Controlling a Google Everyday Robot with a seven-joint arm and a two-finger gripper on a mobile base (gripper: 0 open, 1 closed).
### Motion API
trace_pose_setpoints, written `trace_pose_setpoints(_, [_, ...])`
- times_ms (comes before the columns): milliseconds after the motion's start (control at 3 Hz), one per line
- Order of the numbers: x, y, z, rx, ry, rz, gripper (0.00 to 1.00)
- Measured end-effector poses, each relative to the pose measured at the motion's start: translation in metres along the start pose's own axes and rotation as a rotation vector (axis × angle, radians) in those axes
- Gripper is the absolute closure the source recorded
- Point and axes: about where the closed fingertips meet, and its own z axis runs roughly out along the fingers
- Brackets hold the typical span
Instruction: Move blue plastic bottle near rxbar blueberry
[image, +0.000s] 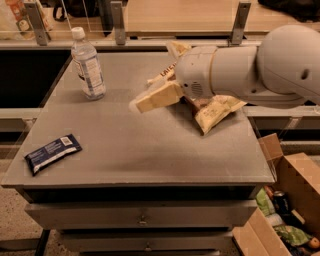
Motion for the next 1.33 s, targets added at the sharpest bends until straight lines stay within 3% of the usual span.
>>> trace_pose_setpoints(667, [0.024,-0.022,0.075,-0.045,0.006,0.018,0.0])
trace_pose_setpoints(1333, [0.022,-0.047,0.156,-0.108,-0.058,0.014,0.0])
